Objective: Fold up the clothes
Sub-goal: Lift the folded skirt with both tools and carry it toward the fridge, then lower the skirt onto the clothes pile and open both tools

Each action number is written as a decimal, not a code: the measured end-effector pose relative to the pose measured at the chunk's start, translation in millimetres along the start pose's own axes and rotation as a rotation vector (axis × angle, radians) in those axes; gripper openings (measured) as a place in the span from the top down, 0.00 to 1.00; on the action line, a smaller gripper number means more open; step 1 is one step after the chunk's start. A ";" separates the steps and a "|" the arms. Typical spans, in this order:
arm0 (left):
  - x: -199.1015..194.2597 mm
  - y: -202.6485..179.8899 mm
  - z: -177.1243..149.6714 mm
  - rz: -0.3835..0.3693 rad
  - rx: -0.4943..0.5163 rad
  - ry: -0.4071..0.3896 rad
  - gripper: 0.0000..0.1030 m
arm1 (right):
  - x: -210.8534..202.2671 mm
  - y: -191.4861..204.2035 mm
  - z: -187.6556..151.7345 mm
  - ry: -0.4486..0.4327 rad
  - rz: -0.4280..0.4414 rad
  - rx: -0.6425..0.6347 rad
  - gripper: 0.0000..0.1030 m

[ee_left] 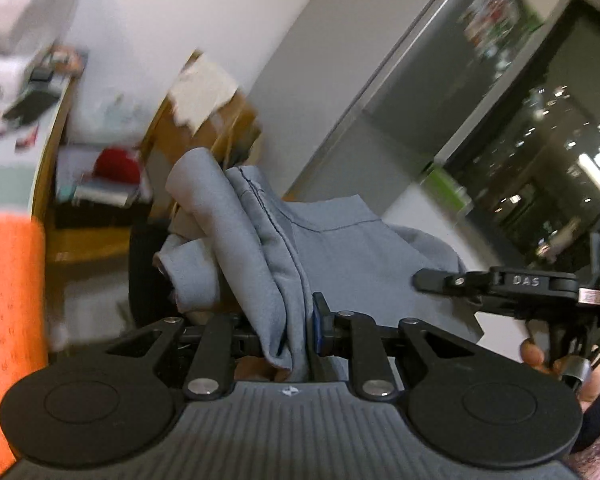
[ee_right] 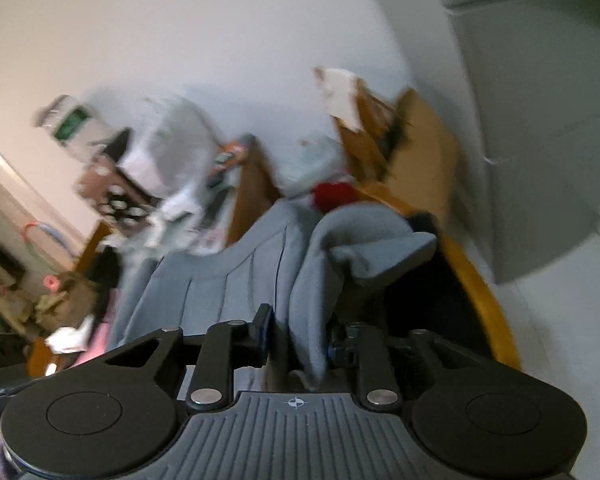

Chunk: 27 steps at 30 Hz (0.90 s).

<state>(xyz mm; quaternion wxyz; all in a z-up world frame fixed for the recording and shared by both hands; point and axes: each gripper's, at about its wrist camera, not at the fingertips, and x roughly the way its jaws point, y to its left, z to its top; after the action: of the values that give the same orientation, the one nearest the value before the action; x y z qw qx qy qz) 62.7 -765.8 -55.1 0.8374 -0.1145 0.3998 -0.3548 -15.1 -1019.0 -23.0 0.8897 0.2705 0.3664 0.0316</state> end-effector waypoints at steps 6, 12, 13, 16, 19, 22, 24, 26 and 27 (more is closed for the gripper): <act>-4.9 22.0 -8.3 -0.003 -0.019 -0.015 0.52 | -6.1 -18.0 -16.3 -0.039 -0.045 -0.010 0.56; -60.1 18.1 2.6 0.057 0.017 -0.054 0.52 | -38.9 4.8 -4.9 -0.104 -0.199 -0.129 0.55; -67.4 12.3 6.4 0.076 0.039 -0.067 0.53 | -44.3 8.8 -1.9 -0.112 -0.203 -0.150 0.56; -81.6 -7.8 17.9 0.125 0.101 -0.120 0.53 | -54.6 25.8 7.6 -0.123 -0.196 -0.215 0.58; -79.3 -22.2 24.4 0.113 0.152 -0.130 0.55 | -50.3 45.3 15.0 -0.113 -0.175 -0.271 0.60; -63.1 -25.4 19.3 0.087 0.177 -0.081 0.62 | -35.5 55.6 15.2 -0.092 -0.178 -0.294 0.60; -49.6 -24.6 12.3 0.075 0.189 -0.040 0.68 | -24.5 54.3 10.6 -0.068 -0.178 -0.290 0.60; -35.0 -20.8 4.6 0.089 0.194 0.007 0.72 | -8.3 48.4 3.5 -0.034 -0.206 -0.287 0.60; -27.8 -17.9 0.9 0.101 0.195 0.029 0.72 | -0.4 45.3 -0.2 -0.017 -0.219 -0.285 0.61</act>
<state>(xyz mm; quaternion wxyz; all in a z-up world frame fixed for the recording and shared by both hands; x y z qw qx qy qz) 42.4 -759.8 -29.6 0.8555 -0.0069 0.3807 -0.3509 -9.1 -980.4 -0.1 0.9203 0.1003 0.3779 -0.0163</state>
